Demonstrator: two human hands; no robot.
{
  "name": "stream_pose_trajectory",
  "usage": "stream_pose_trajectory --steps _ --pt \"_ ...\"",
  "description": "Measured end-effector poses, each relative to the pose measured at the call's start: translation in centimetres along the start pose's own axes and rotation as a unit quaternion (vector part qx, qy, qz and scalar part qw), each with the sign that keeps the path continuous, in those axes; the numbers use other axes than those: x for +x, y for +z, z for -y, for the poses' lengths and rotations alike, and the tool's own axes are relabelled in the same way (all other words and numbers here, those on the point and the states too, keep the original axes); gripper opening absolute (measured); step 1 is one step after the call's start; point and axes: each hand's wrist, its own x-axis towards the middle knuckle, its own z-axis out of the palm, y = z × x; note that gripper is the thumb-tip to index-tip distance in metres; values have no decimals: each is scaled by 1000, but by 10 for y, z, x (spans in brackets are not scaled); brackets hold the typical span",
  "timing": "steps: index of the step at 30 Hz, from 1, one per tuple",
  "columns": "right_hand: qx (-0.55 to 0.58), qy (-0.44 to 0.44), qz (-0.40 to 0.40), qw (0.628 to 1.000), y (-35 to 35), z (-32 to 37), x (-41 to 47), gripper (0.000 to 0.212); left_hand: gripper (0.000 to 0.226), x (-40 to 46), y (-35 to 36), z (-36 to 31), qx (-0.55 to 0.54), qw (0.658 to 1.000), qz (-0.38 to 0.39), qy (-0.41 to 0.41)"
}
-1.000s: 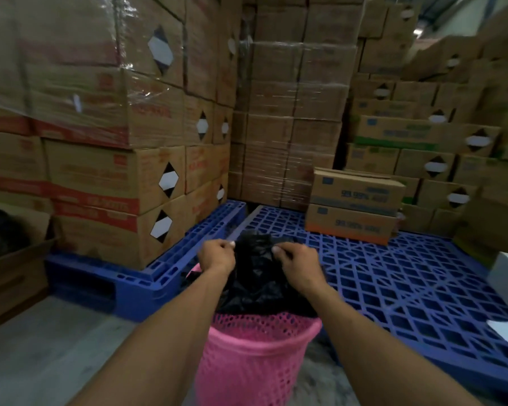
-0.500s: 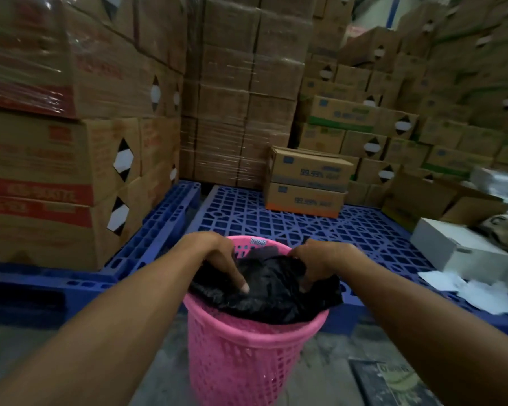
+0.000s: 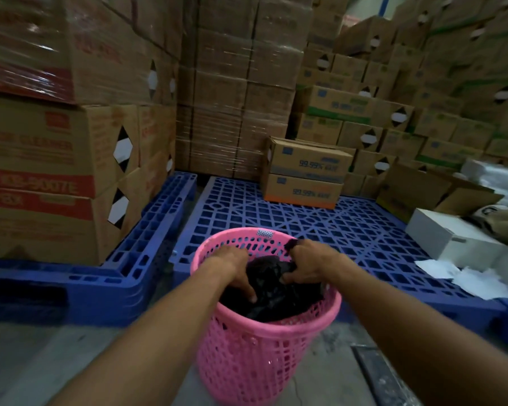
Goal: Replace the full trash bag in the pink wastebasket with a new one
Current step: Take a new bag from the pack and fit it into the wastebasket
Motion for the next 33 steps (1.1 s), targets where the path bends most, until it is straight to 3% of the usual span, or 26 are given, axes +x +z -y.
stream_pose_trajectory --steps 2,5,7,9,12,14,17,19,20,22,25,29,32,33 --pt "4 2 55 998 -12 -14 -12 64 111 -7 -9 9 -60 998 31 9" --pt "76 29 97 992 -17 -33 -25 53 74 -13 -18 23 -130 991 39 -15" --pt "98 50 82 991 -11 -43 -28 48 61 -12 -15 30 -144 989 -30 -26" --pt "91 62 47 993 -1 -50 -27 40 58 -14 -14 34 -113 988 -88 -50" --pt "83 42 32 995 5 -59 -24 32 58 -26 -24 37 29 987 -128 -89" --pt "57 14 66 996 5 -61 -22 47 70 -36 -30 37 92 987 -80 -104" --pt "-6 49 149 988 11 -62 -12 91 96 -44 -29 38 157 979 15 -128" --pt "-27 53 191 980 13 -63 -11 116 109 -49 -29 37 144 980 40 -131" --pt "-6 52 203 978 13 -66 -13 123 113 -51 -29 35 115 982 50 -144" --pt "53 33 210 976 5 -69 -30 111 116 -52 -33 30 30 981 51 -182" --pt "156 15 133 979 3 -80 -38 72 100 -45 -36 22 -31 974 -15 -225" --pt "166 60 27 984 11 -91 -40 62 73 -36 -28 15 160 970 -53 -175" --pt "37 75 -78 993 9 -89 -44 52 95 -32 -26 7 150 973 -17 -177" --pt "5 73 -79 994 8 -88 -43 51 106 -31 -28 6 136 973 5 -188"
